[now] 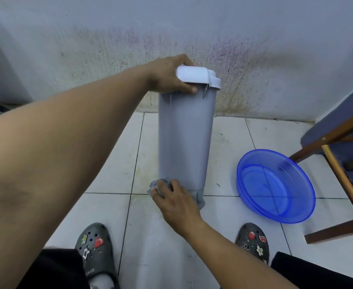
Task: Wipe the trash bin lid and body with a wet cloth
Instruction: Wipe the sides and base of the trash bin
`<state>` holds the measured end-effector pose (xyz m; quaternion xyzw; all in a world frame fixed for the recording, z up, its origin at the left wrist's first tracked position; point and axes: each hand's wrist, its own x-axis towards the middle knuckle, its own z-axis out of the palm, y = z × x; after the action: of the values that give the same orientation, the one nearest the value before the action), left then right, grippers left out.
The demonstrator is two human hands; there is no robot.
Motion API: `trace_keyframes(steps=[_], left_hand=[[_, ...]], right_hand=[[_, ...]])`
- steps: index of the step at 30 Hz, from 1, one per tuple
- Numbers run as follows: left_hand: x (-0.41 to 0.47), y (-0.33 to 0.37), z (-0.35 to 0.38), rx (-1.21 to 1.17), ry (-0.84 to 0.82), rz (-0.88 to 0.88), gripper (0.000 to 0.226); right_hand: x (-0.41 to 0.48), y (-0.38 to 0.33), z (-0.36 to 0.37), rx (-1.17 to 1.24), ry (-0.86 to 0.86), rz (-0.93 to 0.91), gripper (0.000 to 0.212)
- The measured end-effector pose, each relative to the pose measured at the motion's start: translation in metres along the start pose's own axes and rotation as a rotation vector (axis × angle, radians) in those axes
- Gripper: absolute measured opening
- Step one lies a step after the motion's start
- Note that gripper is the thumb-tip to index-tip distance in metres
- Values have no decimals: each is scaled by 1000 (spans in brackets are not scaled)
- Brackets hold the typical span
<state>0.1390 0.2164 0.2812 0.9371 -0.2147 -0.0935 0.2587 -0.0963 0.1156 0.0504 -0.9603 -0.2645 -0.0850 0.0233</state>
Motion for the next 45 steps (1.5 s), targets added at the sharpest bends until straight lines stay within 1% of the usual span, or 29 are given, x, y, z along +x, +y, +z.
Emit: trace_keyframes(steps=[3,7,13,15,17,19,22,26,27,29,31,32,35,38,41,43,45], left_hand=[[-2,4,-4,63,-24,-41,67],[-5,8,-7,131,-32,-81,69],[-6,13,-6,137,-36,-106,69],[-7,13,-7,141,-40,-109,69],[-7,12,-8,149,-43,-112,69],[-8,12,-8,150,-47,-120,70],[-8,14,-8,139,-53,-122,71],[-9,14,-10,133,-62,-123,71],[-8,13,-11,133,-69,-120,71],[-7,9,-12,128,-74,-103,71],[-4,6,-11,120,-66,-94,71],[-3,5,-11,120,-65,-84,71],[3,2,-9,122,-72,-55,72],[8,-1,-8,119,-76,-21,72],[9,-4,-6,113,-99,12,76],[7,-2,-6,70,-108,17,85],[6,0,-5,19,-107,16,95]], right_hand=[[-6,3,-1,-37,-48,-11,42],[-22,13,1,-57,-75,-21,45],[-52,40,4,36,-100,95,53],[-61,52,5,84,-110,186,52],[-69,64,4,152,-98,331,55],[-75,70,3,176,-80,421,58],[-70,62,1,189,-77,393,61],[-49,32,1,223,-100,257,60],[-45,27,1,234,-91,253,60],[-43,27,3,288,-66,311,67],[-47,32,2,395,-19,410,77],[-49,36,1,445,34,454,76],[-43,51,-5,516,221,514,58],[-19,72,-20,563,378,546,56],[17,97,-46,543,506,496,52],[44,116,-65,489,583,446,49],[68,133,-84,437,619,422,46]])
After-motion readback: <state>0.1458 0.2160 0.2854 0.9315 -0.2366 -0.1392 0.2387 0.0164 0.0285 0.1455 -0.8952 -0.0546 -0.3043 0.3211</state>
